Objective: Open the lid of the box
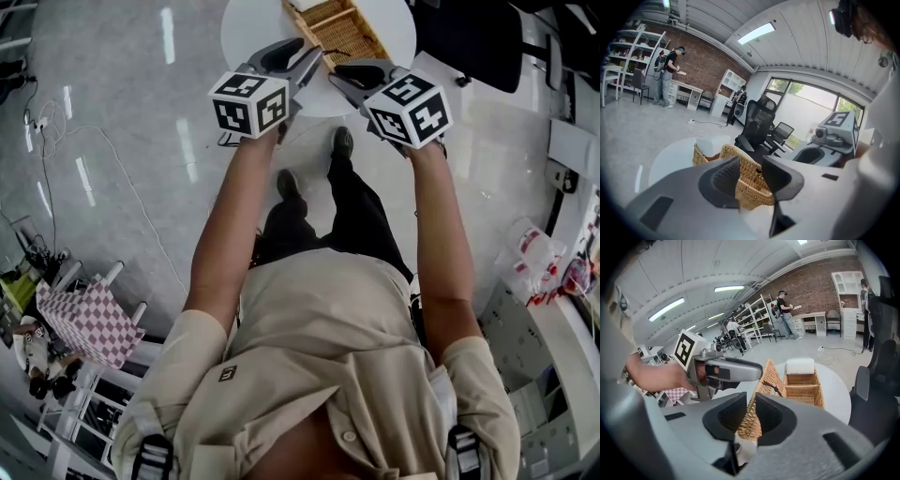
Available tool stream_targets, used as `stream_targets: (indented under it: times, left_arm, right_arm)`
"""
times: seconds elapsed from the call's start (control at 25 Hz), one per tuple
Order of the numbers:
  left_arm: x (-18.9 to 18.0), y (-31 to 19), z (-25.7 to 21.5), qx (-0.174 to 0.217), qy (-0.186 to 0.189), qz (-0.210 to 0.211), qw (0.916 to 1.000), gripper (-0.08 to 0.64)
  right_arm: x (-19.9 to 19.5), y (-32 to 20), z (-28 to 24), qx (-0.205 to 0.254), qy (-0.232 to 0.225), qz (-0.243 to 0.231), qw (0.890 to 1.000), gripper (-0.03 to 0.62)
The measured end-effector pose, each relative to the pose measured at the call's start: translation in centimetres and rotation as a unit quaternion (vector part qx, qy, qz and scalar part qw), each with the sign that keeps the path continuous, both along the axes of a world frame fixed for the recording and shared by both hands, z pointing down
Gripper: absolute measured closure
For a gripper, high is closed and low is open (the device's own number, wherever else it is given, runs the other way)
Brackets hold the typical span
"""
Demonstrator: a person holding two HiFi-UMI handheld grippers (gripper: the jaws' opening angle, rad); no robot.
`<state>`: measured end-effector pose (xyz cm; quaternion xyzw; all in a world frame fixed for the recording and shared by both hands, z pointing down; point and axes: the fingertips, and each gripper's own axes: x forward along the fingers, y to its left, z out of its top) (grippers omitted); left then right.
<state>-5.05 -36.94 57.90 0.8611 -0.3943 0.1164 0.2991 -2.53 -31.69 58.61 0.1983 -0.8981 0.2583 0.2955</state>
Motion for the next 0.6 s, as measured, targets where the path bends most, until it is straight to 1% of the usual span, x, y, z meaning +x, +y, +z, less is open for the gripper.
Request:
stream_targets:
  times: [0.32,0.6]
  left_arm:
    - [-1.6,1.5,0.4,-0.006,-0.008,-0.008,0.9999,0.442]
    - [-3.0,2.2,1.0,-0.015,-0.017,-0.011,0.9997,0.442]
  right_arm:
    - [-0.9,2.1,0.3,-0.008,0.012,-0.014,1.0,0.538]
    - [-0.5,2.9,-0.1,-0.003,0.026,-0.01,1.0,0.538]
